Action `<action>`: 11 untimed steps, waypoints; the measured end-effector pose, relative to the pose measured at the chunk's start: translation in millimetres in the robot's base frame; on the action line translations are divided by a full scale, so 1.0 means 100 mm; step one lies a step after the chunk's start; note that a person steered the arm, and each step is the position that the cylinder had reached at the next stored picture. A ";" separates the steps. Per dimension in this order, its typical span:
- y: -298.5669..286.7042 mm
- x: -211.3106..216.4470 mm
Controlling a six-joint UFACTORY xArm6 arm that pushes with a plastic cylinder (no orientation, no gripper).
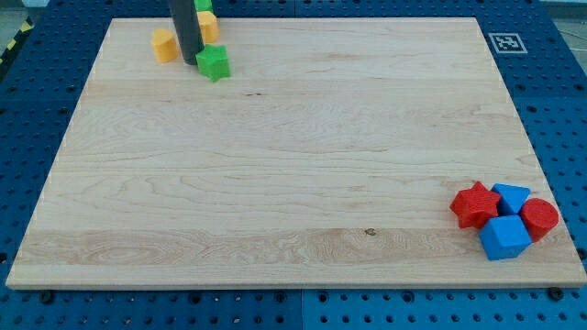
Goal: Push the yellow heart into the green star
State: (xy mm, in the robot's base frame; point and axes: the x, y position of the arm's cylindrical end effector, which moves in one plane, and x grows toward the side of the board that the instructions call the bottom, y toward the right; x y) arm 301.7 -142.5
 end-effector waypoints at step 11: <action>-0.39 -0.21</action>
State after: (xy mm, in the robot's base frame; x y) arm 280.6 -181.2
